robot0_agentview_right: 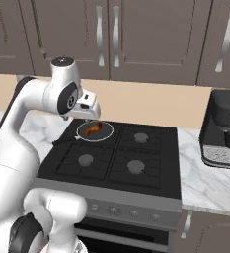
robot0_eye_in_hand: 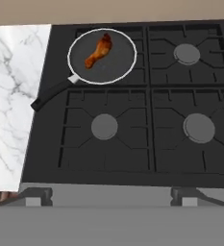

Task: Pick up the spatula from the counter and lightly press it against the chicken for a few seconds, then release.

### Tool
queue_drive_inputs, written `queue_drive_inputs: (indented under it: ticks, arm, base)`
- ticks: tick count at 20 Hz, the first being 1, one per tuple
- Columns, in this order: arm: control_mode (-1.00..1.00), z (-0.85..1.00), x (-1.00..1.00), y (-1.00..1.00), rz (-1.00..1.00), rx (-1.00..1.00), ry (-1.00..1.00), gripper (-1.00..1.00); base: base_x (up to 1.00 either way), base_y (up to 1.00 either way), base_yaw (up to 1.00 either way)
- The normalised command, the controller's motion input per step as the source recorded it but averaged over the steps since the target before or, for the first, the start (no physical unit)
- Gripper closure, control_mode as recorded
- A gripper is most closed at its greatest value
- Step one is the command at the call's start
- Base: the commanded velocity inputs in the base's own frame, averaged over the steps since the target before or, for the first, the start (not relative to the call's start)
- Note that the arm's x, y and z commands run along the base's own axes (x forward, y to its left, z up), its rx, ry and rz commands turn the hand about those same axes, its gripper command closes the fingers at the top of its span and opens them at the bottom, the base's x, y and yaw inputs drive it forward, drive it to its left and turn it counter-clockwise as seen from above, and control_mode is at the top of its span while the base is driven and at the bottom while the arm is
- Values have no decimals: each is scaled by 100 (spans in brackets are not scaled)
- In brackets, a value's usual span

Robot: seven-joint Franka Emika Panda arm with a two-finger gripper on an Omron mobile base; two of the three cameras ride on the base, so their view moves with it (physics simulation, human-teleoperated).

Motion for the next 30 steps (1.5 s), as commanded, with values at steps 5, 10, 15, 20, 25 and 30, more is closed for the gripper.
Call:
queue_drive_inputs:
  ticks: [5,10,15,20,25,30]
  arm:
    - [-100,0,-35,-52,-6,1,-5,-100]
    - [-100,0,-31,-58,-7,0,-5,-100]
    - [-100,0,-14,-65,-10,0,0,-100]
    - [-100,0,0,-71,-13,0,0,-100]
    - [-100,0,0,-67,-16,0,0,-100]
    - [-100,-4,0,-61,-16,0,0,-100]
  base:
    - [0,0,0]
    - [0,0,0]
    - [0,0,0]
    - [0,0,0]
    - [0,0,0]
    - [0,0,0]
